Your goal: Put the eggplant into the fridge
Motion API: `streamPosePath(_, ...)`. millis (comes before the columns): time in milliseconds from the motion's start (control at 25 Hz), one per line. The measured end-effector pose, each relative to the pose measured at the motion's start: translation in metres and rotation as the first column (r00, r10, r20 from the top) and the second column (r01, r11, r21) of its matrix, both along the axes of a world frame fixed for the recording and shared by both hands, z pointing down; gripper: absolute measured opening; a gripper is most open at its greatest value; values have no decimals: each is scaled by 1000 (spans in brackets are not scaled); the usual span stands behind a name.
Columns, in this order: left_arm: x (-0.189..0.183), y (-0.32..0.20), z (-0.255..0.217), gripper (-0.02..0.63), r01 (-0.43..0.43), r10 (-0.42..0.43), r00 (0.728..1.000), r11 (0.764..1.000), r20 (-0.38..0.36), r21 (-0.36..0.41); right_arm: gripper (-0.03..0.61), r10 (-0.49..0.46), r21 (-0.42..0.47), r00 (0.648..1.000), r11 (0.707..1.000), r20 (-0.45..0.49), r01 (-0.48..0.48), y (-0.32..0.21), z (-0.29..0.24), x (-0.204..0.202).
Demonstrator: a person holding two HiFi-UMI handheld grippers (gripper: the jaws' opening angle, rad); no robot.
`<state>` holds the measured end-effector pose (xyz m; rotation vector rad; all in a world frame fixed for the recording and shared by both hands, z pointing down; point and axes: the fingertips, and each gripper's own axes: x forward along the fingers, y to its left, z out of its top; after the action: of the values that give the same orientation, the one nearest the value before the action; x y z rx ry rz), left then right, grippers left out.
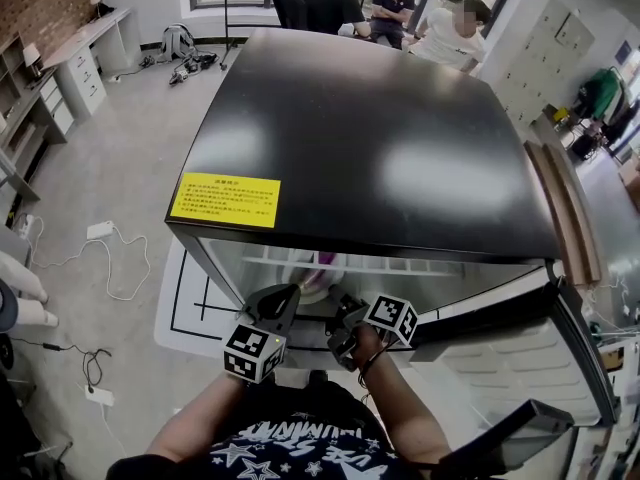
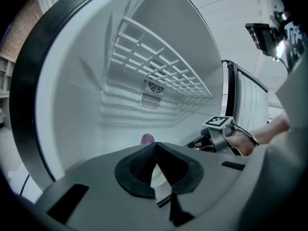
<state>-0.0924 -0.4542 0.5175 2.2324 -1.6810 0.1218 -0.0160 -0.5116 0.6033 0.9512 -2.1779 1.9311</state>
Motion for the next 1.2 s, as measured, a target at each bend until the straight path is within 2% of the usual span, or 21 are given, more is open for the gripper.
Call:
streamPosePath(200,2,3,0,9,-55,55,998,998,-6,-1,74,46,8,999,999,10,-47,6,-3,5)
streamPosePath(480,9,8,-3,9,-166,167,986,986,-25,19,72,108,93,987,988,122,-120,16,-29,6)
streamPosePath(720,18,10,-2,9,-235,236,971,972,-34,25,71,154,108,972,979,179,-175,32,-39,11)
streamPosePath(800,21,9,-2,9,-246,247,968,969,-40,31,71,158,113,970,977,183,-180,34,-39,13)
streamPosePath(880,23,8,-2,9,-248,250,967,968,-50,32,31,158,116,970,977,186,-181,35,-39,14)
streamPosePath(1200,33,11,-2,9,-255,256,966,966,-42,39,31,141,171,973,970,182,-172,45,-46,26)
